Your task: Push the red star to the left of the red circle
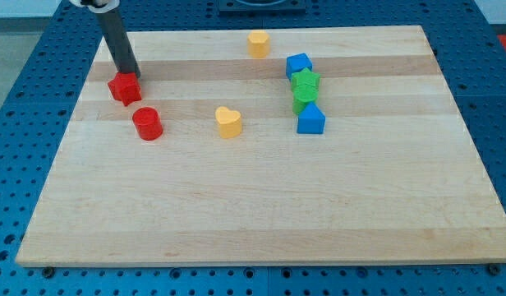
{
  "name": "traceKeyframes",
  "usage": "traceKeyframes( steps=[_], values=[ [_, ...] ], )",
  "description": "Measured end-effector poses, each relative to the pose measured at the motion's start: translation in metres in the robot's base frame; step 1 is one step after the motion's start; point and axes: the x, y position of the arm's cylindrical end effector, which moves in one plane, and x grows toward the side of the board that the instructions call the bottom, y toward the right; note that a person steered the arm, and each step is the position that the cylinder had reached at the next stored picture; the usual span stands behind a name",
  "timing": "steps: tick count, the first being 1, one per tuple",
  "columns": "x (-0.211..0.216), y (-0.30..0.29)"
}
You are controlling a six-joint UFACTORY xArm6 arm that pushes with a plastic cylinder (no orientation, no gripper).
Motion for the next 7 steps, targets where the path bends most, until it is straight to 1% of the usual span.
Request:
traceKeyframes(
  steps=[2, 5, 6, 7],
  values=[
    [0.006, -0.008],
    [0.034, -0.006],
    [0.037, -0.001],
    [0.029, 0.006]
  ],
)
